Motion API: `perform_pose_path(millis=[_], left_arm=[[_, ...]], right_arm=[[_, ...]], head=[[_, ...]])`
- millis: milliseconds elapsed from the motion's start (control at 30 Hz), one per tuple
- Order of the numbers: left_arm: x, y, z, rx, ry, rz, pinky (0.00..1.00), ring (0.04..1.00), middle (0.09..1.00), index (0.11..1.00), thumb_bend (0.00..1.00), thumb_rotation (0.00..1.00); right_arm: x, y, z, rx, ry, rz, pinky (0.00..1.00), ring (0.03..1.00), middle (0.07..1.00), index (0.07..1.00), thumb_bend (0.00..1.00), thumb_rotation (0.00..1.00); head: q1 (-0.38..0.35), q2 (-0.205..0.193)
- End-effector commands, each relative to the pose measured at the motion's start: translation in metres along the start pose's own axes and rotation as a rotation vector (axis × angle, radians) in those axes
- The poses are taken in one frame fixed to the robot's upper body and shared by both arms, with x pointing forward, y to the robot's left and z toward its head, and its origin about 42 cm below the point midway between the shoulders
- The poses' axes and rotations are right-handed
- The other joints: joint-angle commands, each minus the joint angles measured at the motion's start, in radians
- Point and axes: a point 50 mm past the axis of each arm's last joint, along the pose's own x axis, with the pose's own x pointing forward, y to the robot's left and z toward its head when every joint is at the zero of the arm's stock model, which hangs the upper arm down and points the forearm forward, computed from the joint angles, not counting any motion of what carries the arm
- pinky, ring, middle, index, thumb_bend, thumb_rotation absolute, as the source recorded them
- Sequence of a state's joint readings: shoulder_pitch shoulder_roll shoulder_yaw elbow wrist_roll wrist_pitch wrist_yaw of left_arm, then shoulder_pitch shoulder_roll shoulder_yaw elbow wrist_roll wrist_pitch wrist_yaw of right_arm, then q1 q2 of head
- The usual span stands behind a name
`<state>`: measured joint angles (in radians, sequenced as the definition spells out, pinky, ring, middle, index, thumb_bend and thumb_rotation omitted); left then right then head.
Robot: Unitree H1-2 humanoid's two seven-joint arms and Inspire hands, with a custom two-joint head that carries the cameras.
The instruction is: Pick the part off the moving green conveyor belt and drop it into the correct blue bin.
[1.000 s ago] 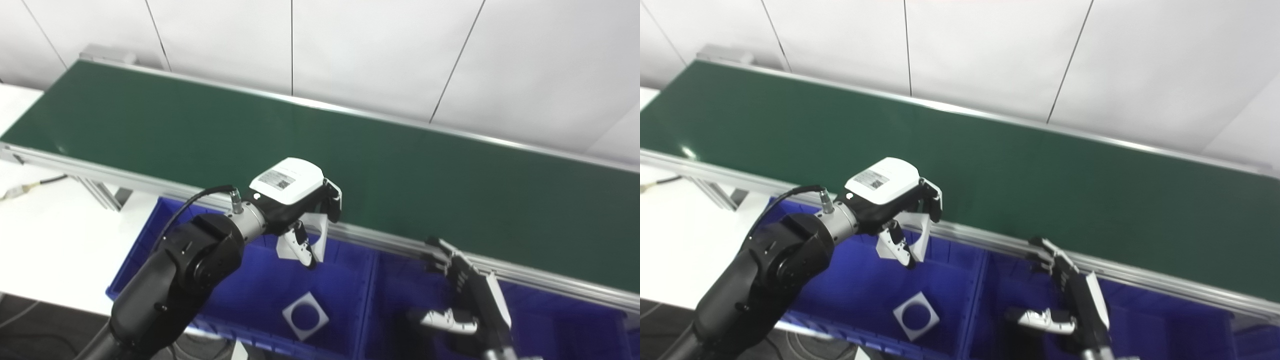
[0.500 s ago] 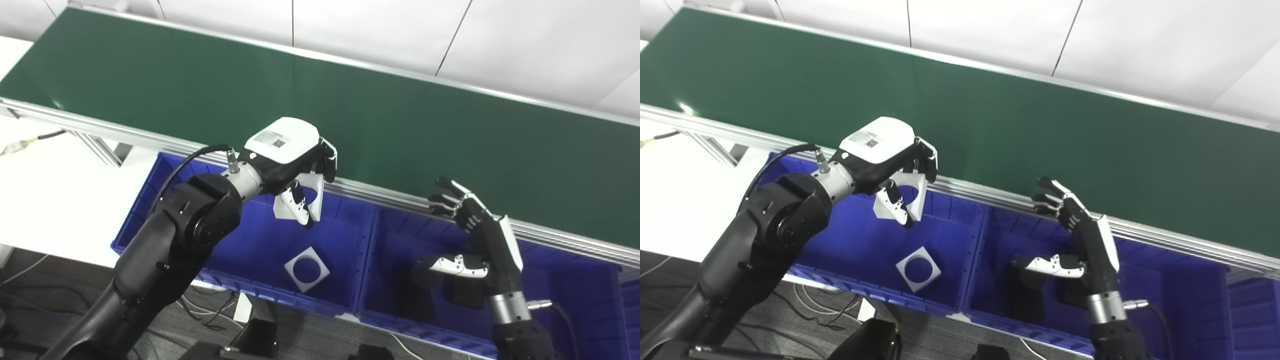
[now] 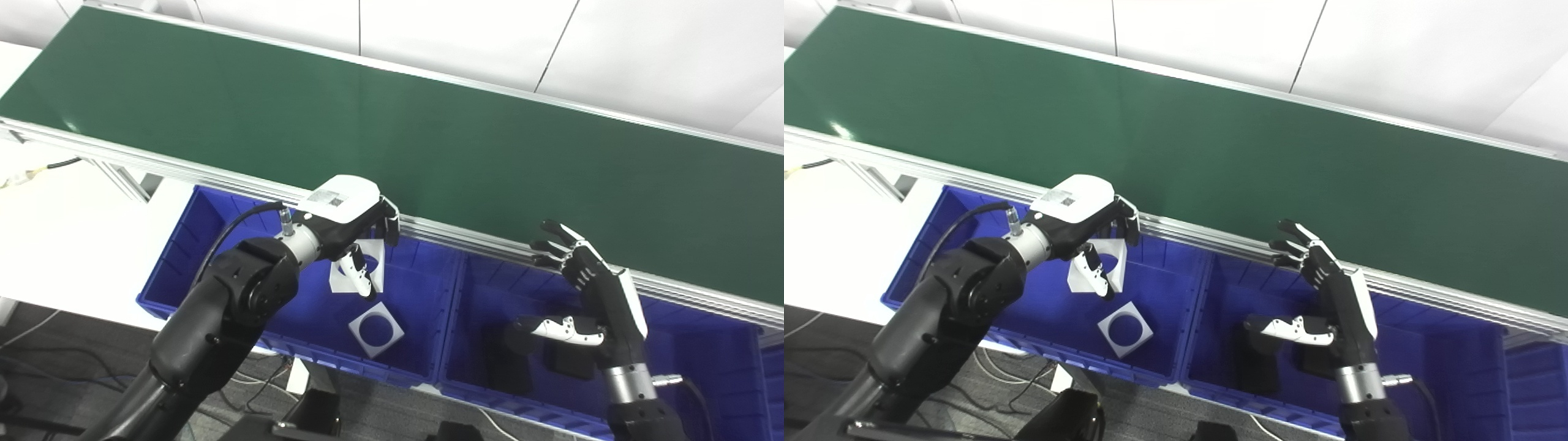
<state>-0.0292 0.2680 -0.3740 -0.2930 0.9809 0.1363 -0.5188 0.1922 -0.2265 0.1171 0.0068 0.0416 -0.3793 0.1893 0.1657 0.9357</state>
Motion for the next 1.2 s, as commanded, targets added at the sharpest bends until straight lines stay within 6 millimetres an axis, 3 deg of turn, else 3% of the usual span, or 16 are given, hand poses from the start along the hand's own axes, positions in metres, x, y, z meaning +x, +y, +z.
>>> perform_pose_path(millis=[0,533,633,733,833,1167], left_arm=[[0.0011,0.0034,0.0018,0.024,-0.032,0.077,0.36,0.390,0.493,0.527,0.50,0.00],[0.0041,-0.0036,0.0000,0.029,-0.027,0.059,0.35,0.385,0.499,0.534,0.50,0.00],[0.0040,-0.0027,0.0009,0.023,-0.018,0.051,0.32,0.370,0.462,0.554,0.50,0.00],[0.0038,-0.0015,0.0019,0.014,-0.015,0.048,0.29,0.407,0.506,0.500,0.50,0.00],[0.0036,-0.0003,0.0027,0.012,-0.012,0.044,0.33,0.431,0.440,0.527,0.52,0.00],[0.0023,0.0019,0.0054,0.021,-0.011,0.030,0.35,0.444,0.438,0.527,0.52,0.00]], right_arm=[[0.0056,-0.0019,0.0079,0.008,-0.035,-0.001,0.68,0.776,0.890,0.819,0.99,0.24],[0.0045,-0.0018,0.0051,0.006,-0.044,0.003,0.68,0.774,0.889,0.814,0.98,0.22],[0.0044,-0.0015,0.0043,0.002,-0.044,0.002,0.68,0.775,0.888,0.816,0.98,0.23],[0.0044,-0.0008,0.0043,0.004,-0.043,0.001,0.68,0.775,0.888,0.814,0.98,0.23],[0.0043,-0.0004,0.0040,0.005,-0.040,0.002,0.68,0.777,0.890,0.815,0.98,0.23],[0.0037,0.0006,0.0032,0.001,-0.037,-0.003,0.69,0.774,0.888,0.813,0.99,0.24]], head=[[0.001,-0.001],[-0.005,-0.020],[-0.007,-0.022],[-0.012,-0.024],[-0.012,-0.025],[-0.015,-0.030]])
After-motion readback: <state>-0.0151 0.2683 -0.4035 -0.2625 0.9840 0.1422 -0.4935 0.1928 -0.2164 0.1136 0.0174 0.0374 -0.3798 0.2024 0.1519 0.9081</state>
